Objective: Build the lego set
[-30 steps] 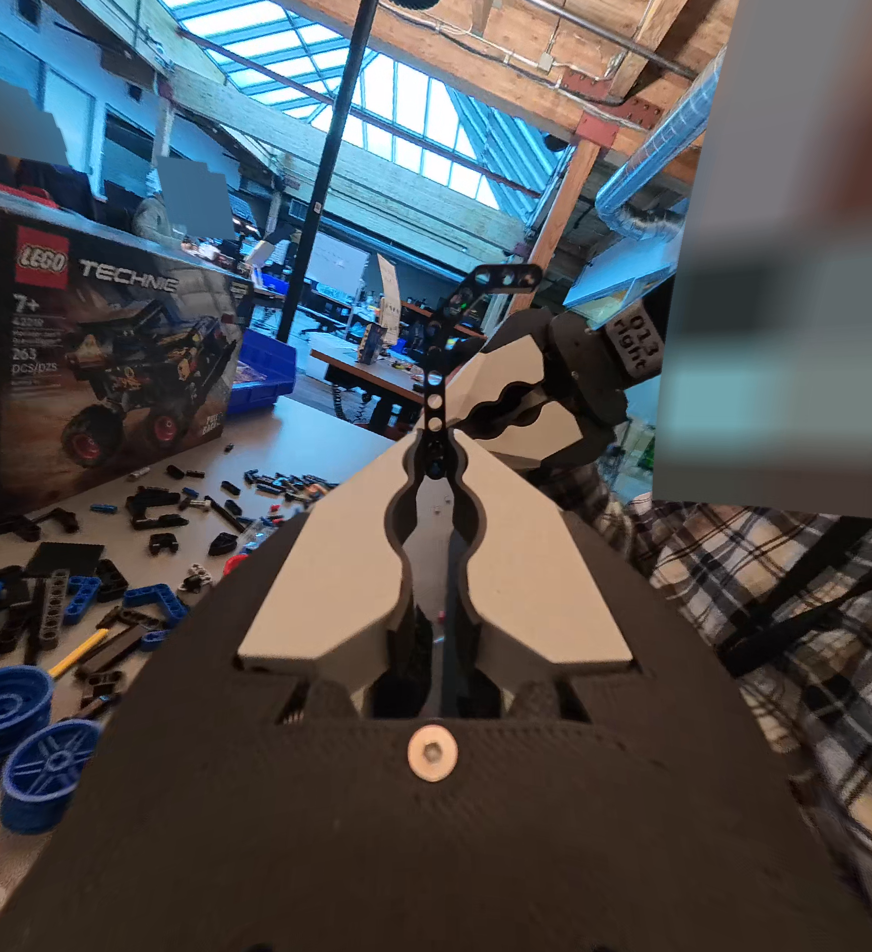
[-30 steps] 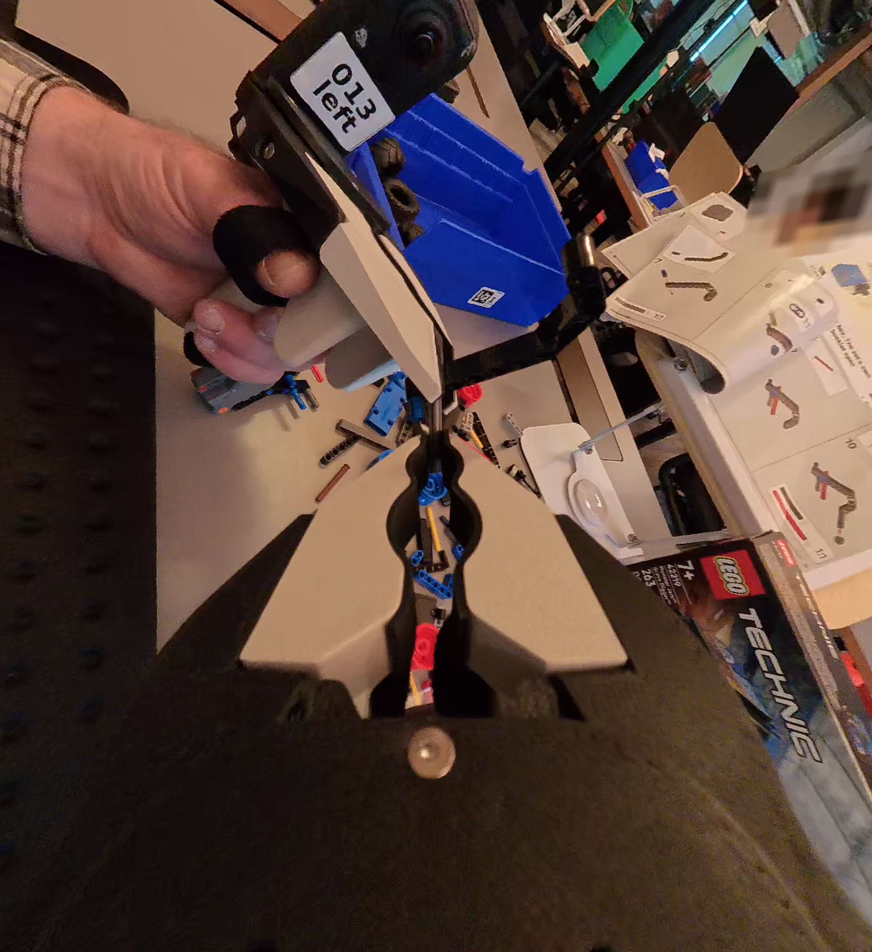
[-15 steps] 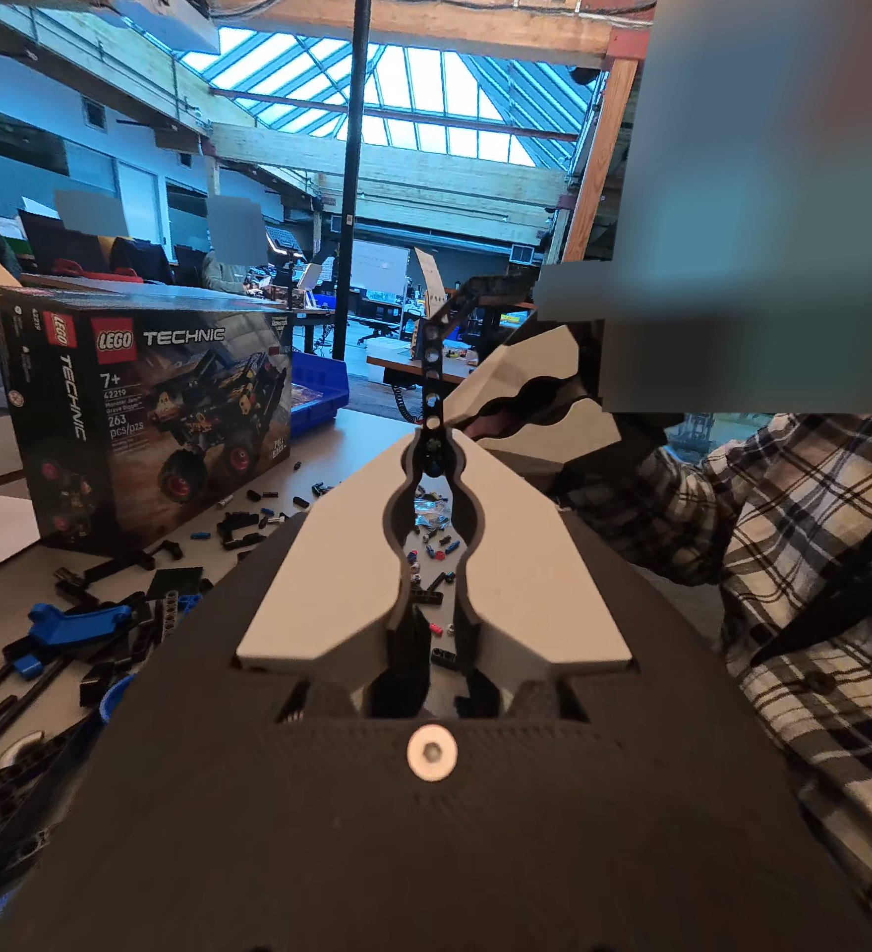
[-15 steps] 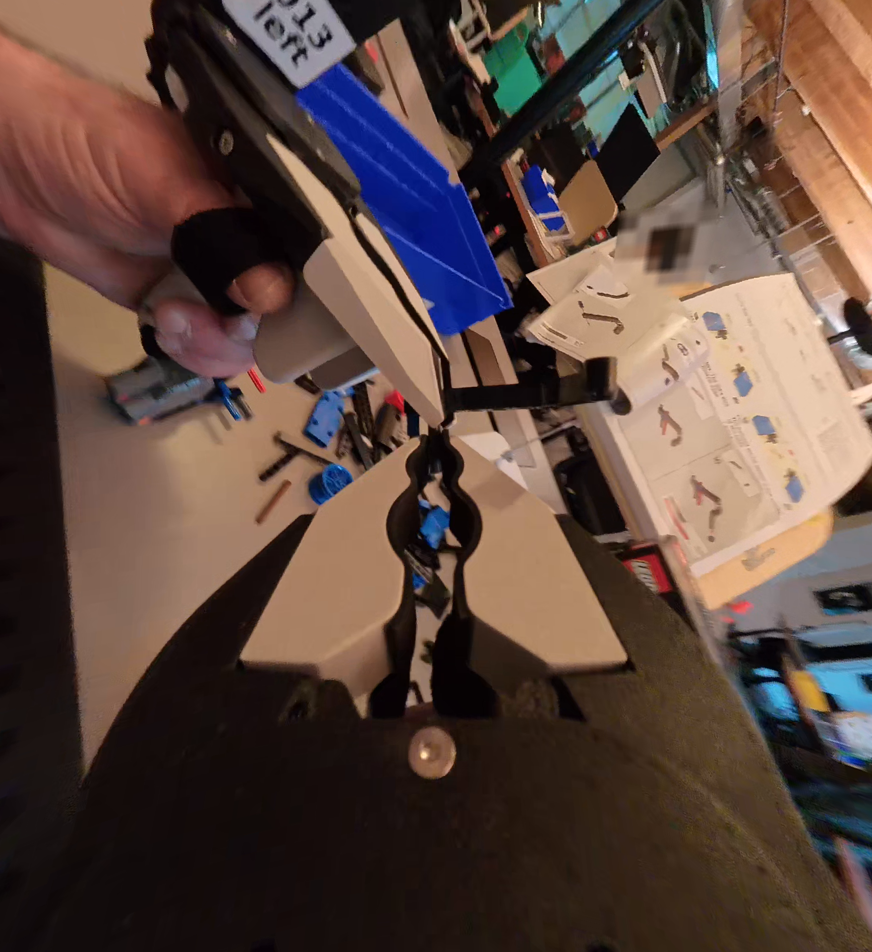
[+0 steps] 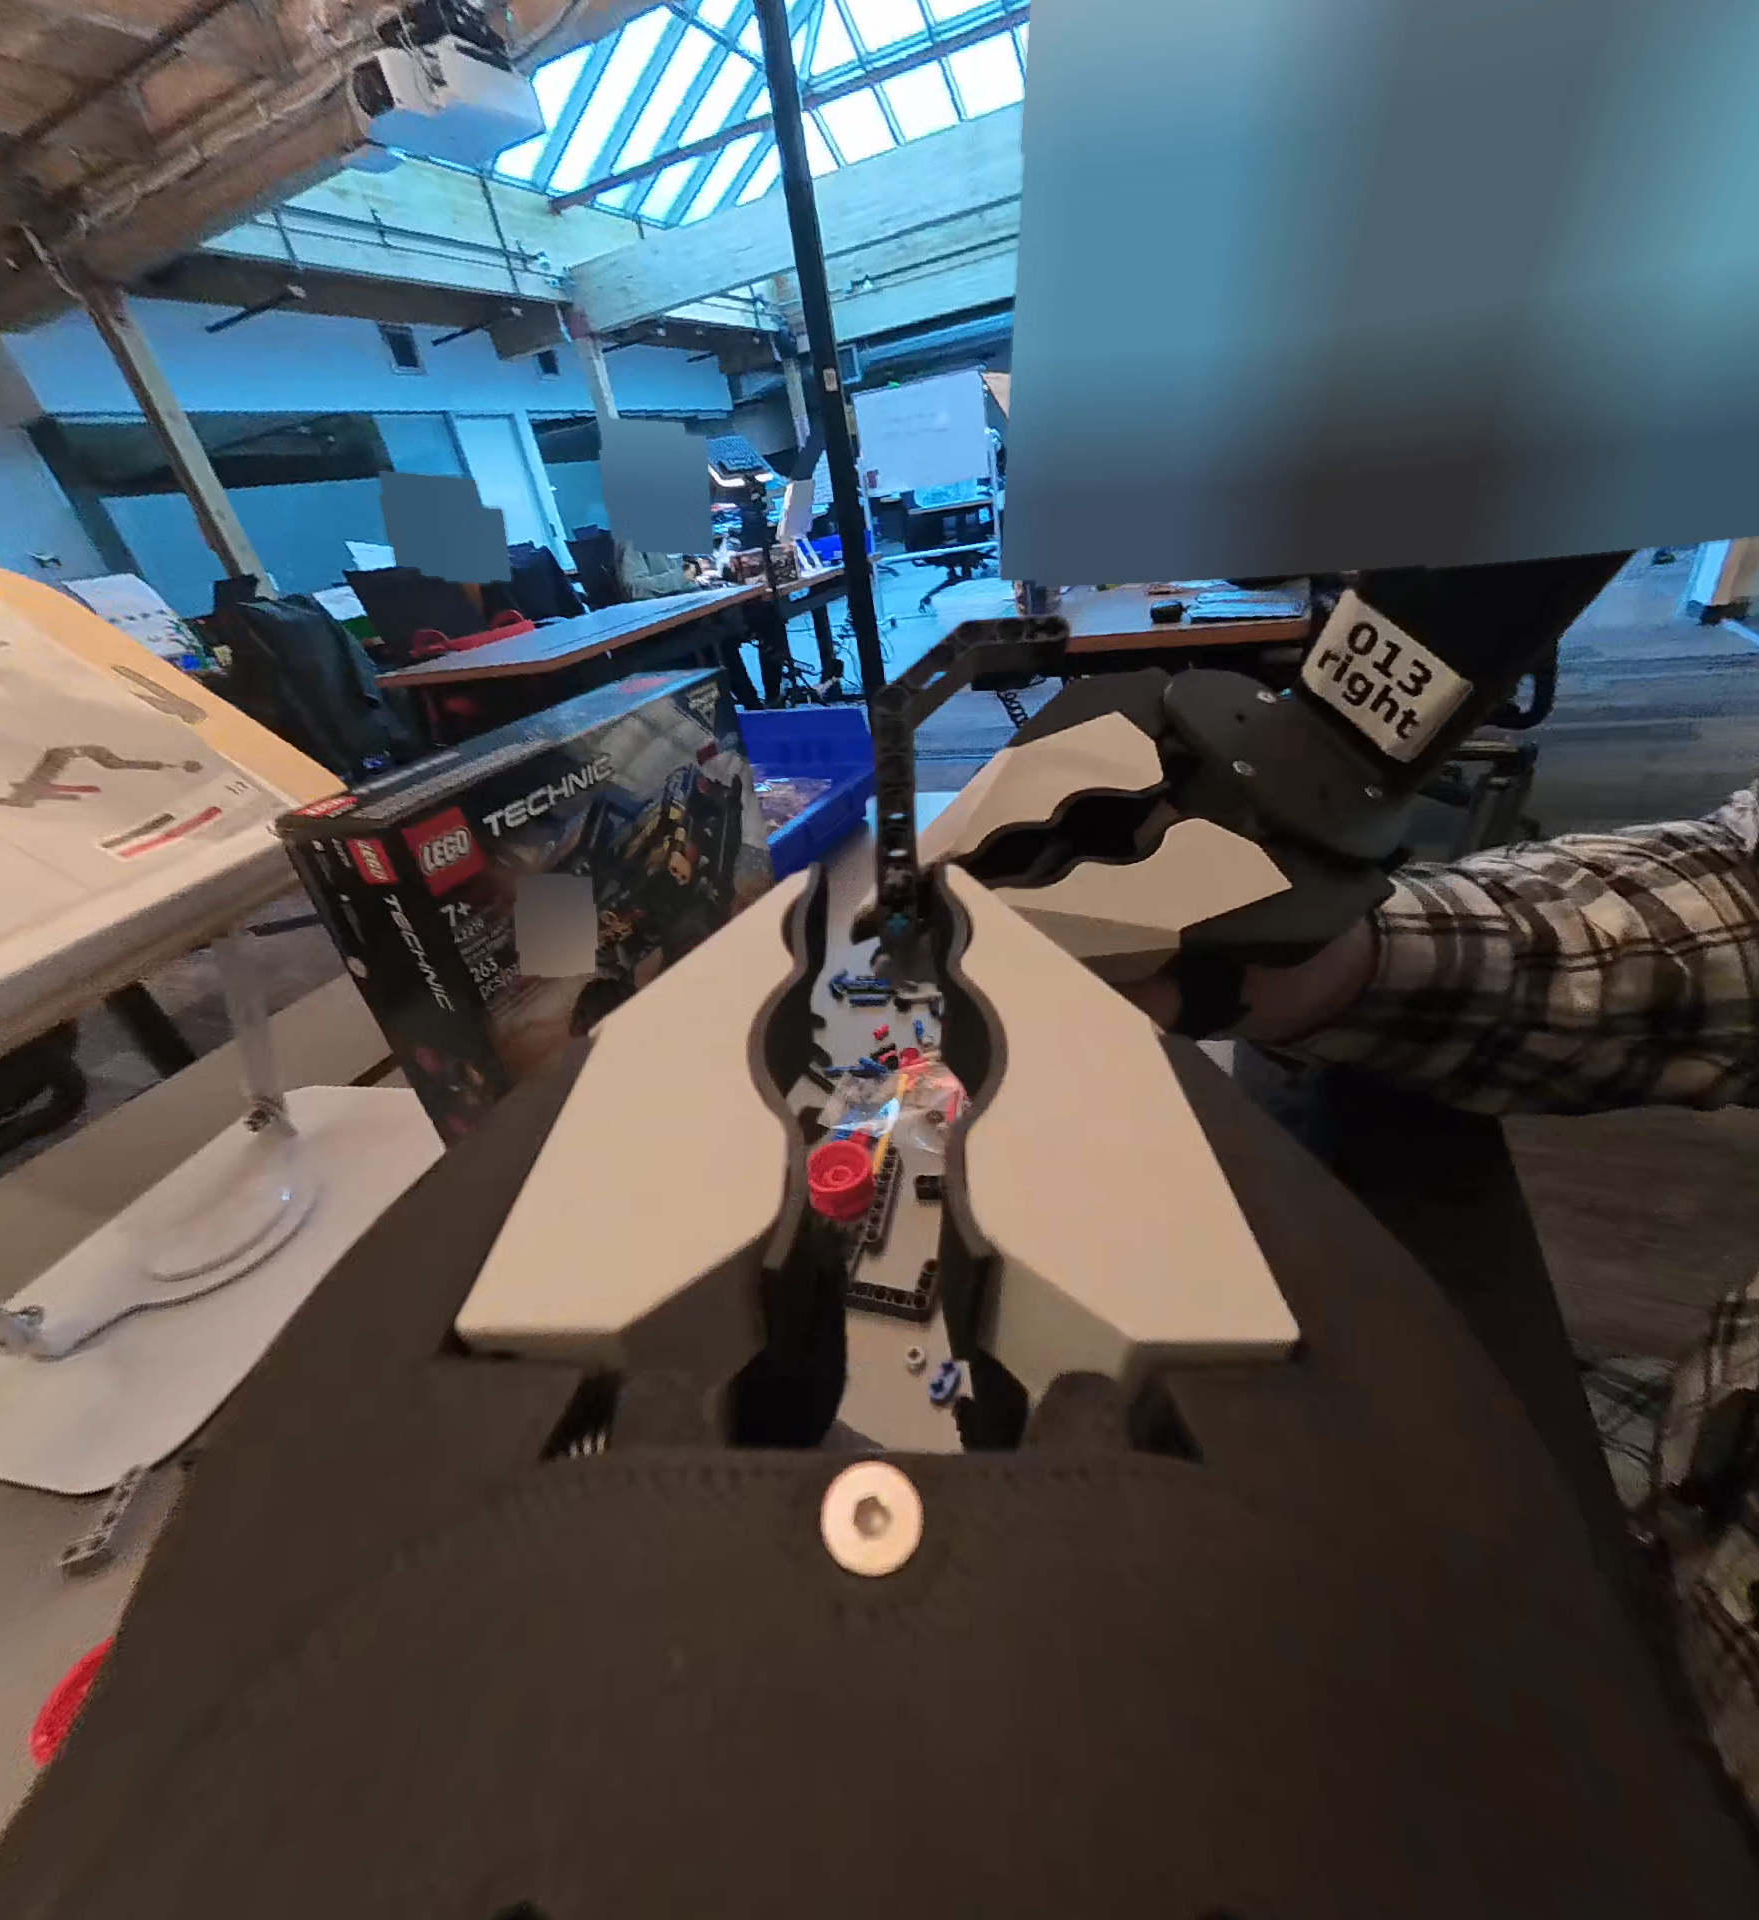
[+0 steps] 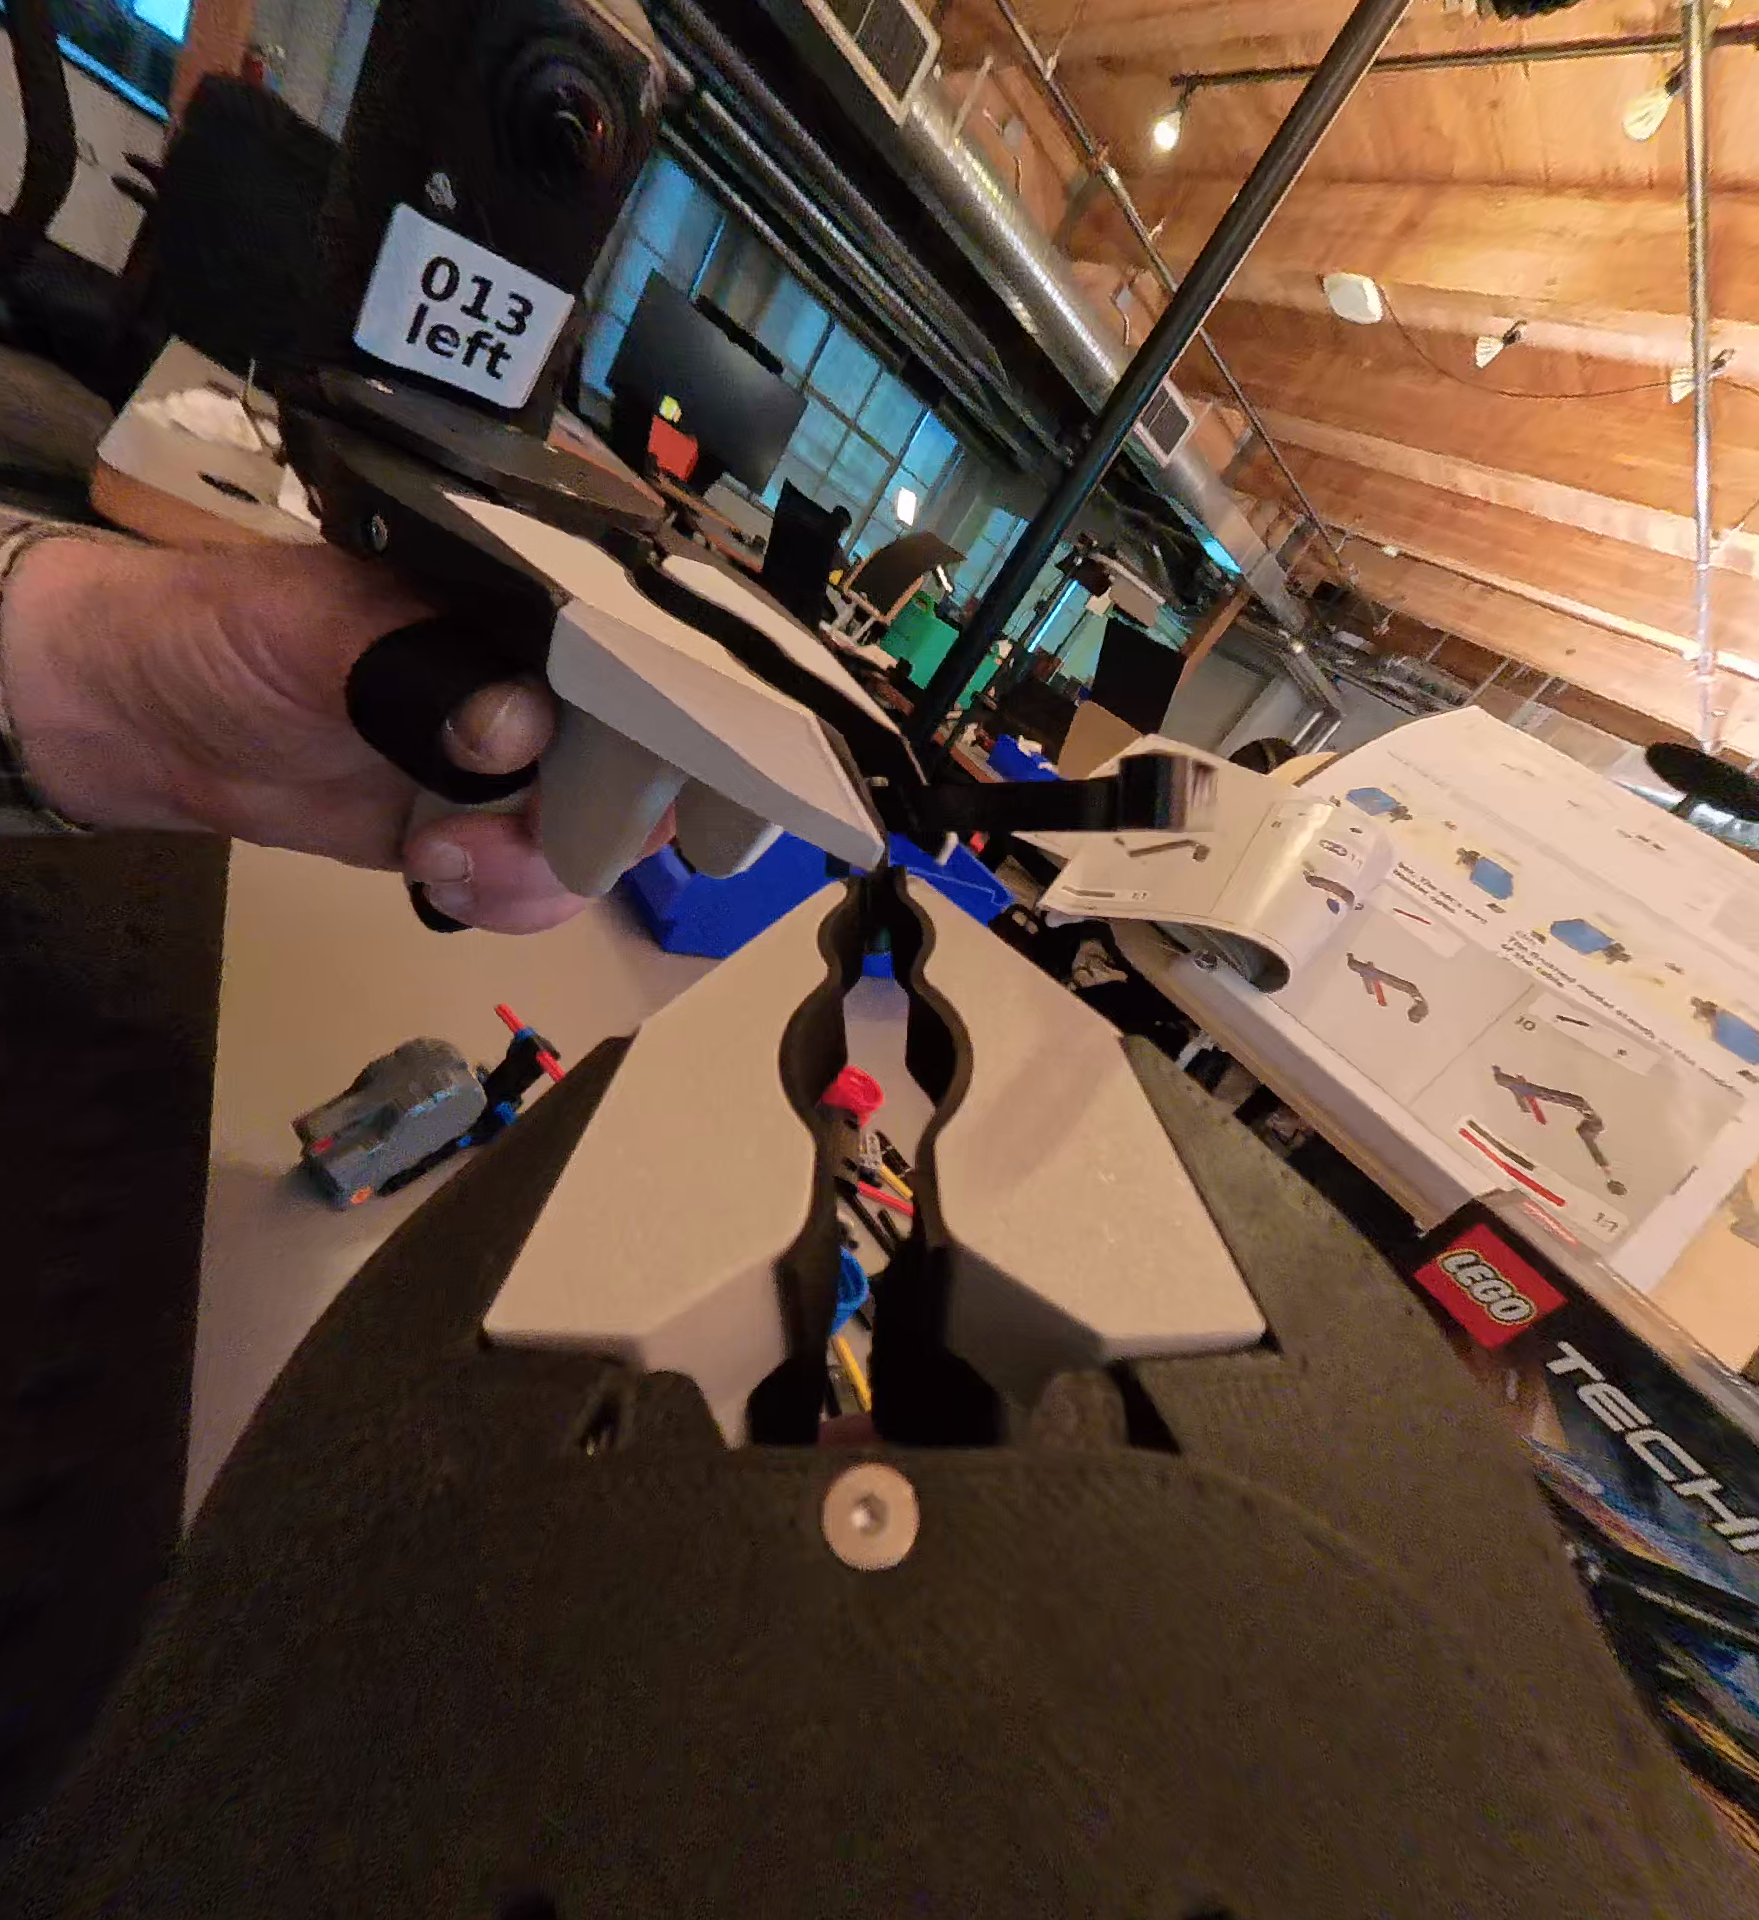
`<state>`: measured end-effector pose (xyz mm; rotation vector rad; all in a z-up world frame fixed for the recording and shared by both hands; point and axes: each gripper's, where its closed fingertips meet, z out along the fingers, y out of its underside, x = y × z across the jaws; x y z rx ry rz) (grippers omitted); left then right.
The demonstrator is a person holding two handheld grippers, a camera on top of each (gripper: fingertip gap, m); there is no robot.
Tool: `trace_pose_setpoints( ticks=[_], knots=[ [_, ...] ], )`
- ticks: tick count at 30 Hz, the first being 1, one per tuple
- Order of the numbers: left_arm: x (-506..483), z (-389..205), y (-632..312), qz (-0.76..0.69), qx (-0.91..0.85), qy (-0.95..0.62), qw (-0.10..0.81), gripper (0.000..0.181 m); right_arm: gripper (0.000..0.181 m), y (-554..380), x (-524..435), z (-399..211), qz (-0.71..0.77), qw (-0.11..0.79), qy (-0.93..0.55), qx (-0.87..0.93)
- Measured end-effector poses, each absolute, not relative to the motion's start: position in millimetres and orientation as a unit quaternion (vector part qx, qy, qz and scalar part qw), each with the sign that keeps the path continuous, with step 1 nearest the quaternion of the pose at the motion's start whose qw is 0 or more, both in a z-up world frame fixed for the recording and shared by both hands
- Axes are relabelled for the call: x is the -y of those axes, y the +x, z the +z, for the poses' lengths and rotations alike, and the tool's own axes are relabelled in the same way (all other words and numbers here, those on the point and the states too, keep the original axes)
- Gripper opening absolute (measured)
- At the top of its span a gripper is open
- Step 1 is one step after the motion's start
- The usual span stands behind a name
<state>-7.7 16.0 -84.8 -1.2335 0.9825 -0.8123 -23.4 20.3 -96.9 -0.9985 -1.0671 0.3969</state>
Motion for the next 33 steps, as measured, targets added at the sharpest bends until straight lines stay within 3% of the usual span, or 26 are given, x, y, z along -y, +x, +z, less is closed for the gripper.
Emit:
trace_pose_setpoints(
  ticks=[3,7,13,15,17,24,33],
  knots=[
    [-16.8,-77.4,-14.0,-0.342,-0.424,-0.535,0.646,0.022,0.002,-20.6,-19.6,-92.0,0.174,0.735,-0.448,0.478],
    [-10.2,-82.6,-8.9,-0.322,-0.453,-0.534,0.637,0.006,0.002,-21.5,-19.1,-92.8,0.174,0.734,-0.448,0.479],
    [-10.3,-84.4,-6.0,-0.355,-0.448,-0.555,0.604,0.005,0.002,-20.8,-18.9,-92.8,0.182,0.731,-0.453,0.478],
    [-15.3,-81.7,-8.9,-0.342,-0.437,-0.554,0.620,0.020,0.002,-20.4,-17.3,-90.6,0.206,0.730,-0.454,0.468],
    [-15.8,-75.4,-13.7,-0.342,-0.428,-0.546,0.634,0.023,0.002,-19.9,-17.9,-90.9,0.201,0.730,-0.455,0.469],
    [-10.5,-75.6,-13.1,-0.300,-0.470,-0.544,0.627,0.005,0.002,-20.2,-19.6,-92.8,0.185,0.732,-0.454,0.474],
    [-10.4,-86.3,-7.9,-0.306,-0.482,-0.562,0.598,0.009,0.002,-23.0,-16.4,-95.5,0.176,0.731,-0.450,0.481]
  ],
)
